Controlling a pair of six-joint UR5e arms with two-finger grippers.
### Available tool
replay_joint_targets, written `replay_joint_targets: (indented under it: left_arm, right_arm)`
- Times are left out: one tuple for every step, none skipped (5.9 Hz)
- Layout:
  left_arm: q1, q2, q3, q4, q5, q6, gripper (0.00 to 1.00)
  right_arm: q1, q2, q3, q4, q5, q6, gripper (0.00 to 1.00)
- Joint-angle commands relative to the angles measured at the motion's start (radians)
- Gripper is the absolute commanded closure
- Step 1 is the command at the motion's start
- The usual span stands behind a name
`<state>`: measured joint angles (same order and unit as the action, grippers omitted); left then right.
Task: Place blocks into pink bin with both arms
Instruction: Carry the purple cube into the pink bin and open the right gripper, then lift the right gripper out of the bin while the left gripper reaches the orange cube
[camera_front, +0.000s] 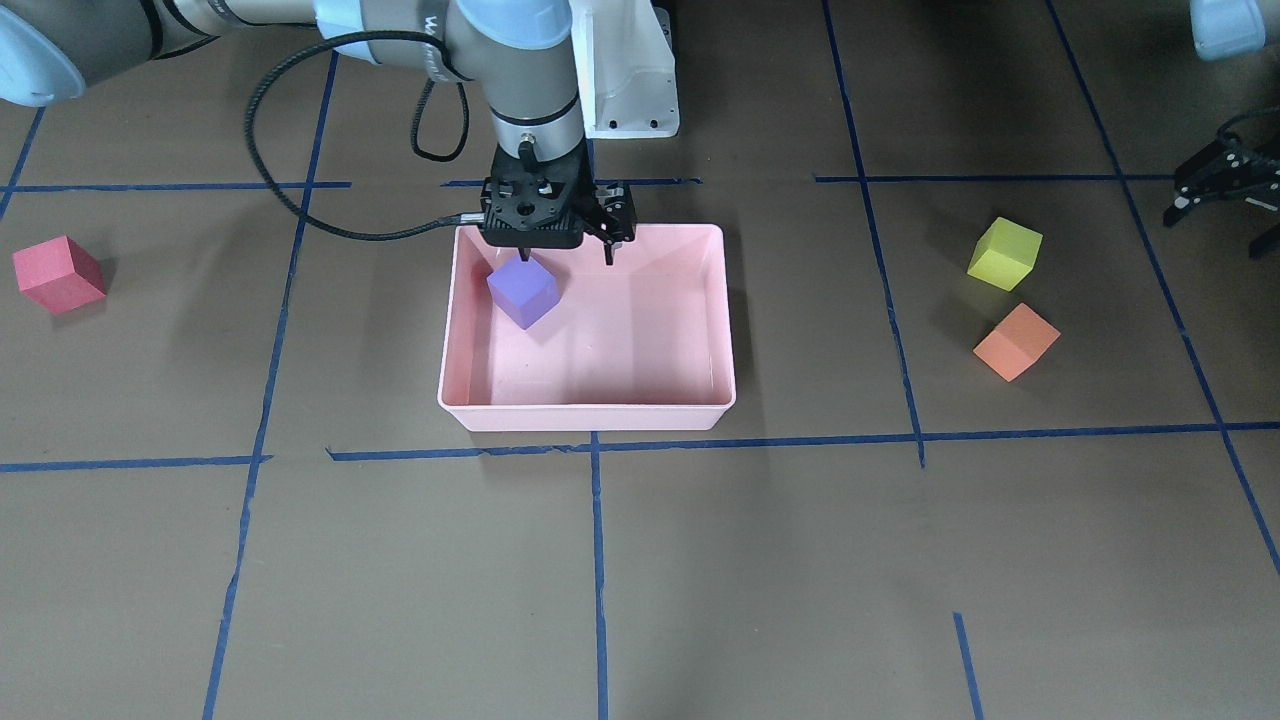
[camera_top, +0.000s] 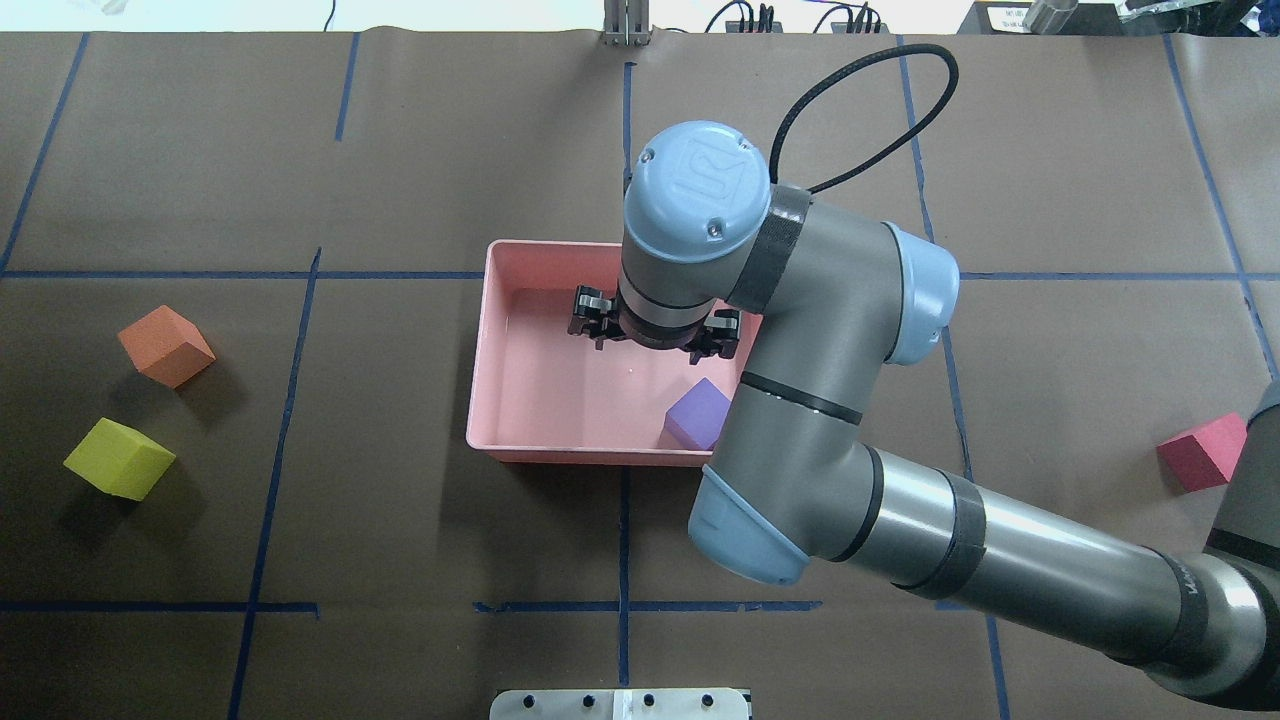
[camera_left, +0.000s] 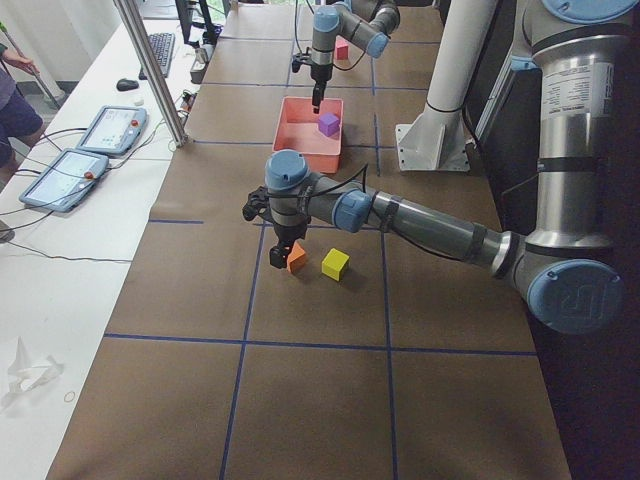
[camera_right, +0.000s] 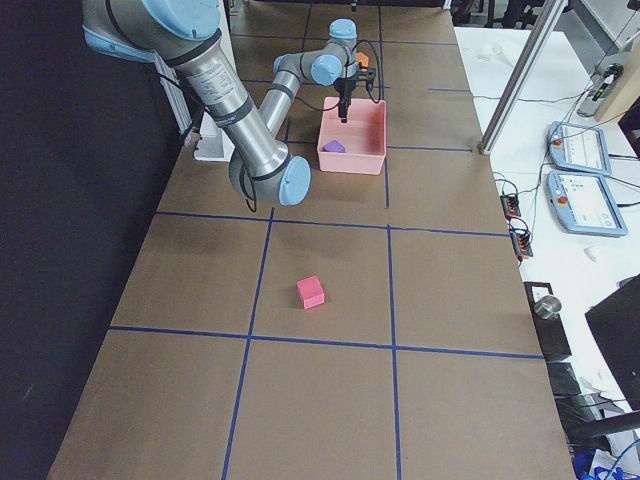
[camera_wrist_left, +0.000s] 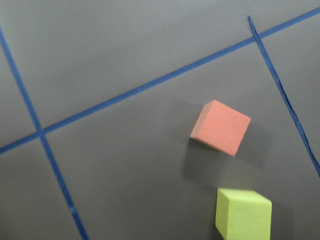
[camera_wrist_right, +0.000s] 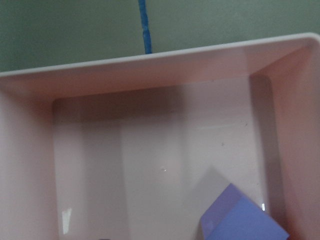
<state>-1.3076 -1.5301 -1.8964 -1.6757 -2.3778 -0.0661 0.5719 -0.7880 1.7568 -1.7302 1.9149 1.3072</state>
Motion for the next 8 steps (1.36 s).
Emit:
replay_joint_targets:
  left_arm:
    - [0.118,-0.027,0.08,-0.223,0.12,-0.2,0.0]
    - [0.176,-0.05,0.189,-0.384,0.132,-0.192,0.0]
    - [0.183,-0.057,0.241,-0.489,0.135,-0.189,0.0]
    - [0.262,-0.076,0.241,-0.493,0.146,-0.186,0.0]
    - [0.305,-0.076,0.243,-0.51,0.161,-0.157,0.0]
    - [0.329,-0.076,0.244,-0.51,0.161,-0.155,0.0]
    - [0.34,-0.076,0.258,-0.51,0.161,-0.155,0.0]
    - [0.34,-0.081,0.279,-0.507,0.164,-0.153,0.0]
  right_arm:
    - [0.106,-0.118,0.1,0.0,0.088,-0.153,0.0]
    - [0.121,-0.155,0.122,0.0,0.095,-0.199,0.0]
    - [0.124,-0.157,0.124,0.0,0.095,-0.2,0.0]
    - [0.125,-0.165,0.125,0.0,0.095,-0.2,0.0]
    - [0.126,-0.169,0.124,0.0,0.095,-0.206,0.0]
    - [0.126,-0.184,0.133,0.001,0.096,-0.206,0.0]
    - [0.126,-0.189,0.138,0.001,0.095,-0.206,0.0]
    - [0.126,-0.192,0.138,0.001,0.095,-0.206,0.0]
